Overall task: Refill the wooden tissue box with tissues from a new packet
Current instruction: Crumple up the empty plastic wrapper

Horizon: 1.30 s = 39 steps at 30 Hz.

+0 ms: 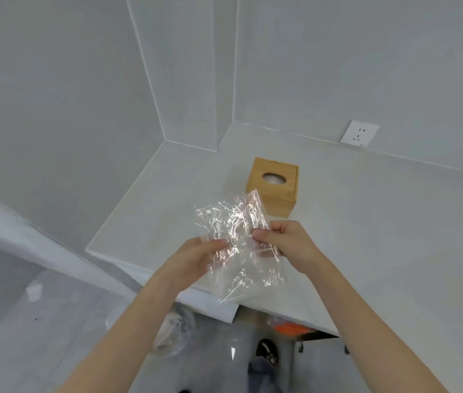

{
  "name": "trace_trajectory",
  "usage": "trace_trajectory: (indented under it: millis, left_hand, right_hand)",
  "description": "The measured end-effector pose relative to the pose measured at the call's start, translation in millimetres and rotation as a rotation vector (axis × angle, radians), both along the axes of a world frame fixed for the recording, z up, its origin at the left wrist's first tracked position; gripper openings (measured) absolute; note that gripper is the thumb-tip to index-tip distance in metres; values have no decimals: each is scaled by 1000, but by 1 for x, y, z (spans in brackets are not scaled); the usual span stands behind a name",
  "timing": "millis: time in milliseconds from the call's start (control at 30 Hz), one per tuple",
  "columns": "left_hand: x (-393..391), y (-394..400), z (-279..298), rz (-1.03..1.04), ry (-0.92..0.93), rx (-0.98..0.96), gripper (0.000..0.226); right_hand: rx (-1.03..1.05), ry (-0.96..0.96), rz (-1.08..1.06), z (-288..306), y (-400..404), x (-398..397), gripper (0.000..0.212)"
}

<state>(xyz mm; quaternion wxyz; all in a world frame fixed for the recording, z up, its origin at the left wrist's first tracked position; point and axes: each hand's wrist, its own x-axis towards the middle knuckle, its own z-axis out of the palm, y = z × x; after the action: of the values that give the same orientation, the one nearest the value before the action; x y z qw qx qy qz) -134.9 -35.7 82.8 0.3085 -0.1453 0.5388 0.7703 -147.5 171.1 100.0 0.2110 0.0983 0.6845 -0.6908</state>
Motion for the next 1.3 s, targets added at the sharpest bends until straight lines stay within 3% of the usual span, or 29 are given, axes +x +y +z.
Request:
trace_trajectory:
  millis: [100,233,367,500,633,767,867,1000,1133,1300]
  left_hand:
    - [24,-49,-6,47,-40,-81,43]
    - [53,-99,-12,102,-52,-135,8]
    - [82,-143,-16,184,-76,-206,4]
    - [105,-181,-23,235,-96,-253,3]
    - [123,-213,-38,300,-135,-224,11]
    - [141,-240,-61,323,-151,-226,32]
    - [151,-247,-85,375,-154,-313,13]
    - [157,-244,-121,582,-150,-492,27]
    - [160,-239,-174,557,-97,-623,23]
    - [158,-237,-251,583,-121,-676,31]
  right_hand:
    - [18,-18,-20,-13,-41,23,9]
    - [-17,-84,-26,-26,-89,53,24]
    - [-37,-147,10,-34,-132,74,24]
    - [-30,-232,114,-43,-170,80,9]
    - [15,-299,209,-59,-200,82,30]
    - [56,-324,202,-79,-228,93,13]
    - [139,-306,173,-100,-243,102,12]
    - [268,-228,84,-138,-254,115,24]
    - [419,-96,124,-185,-260,121,30]
    - [460,-29,235,-264,-266,115,27]
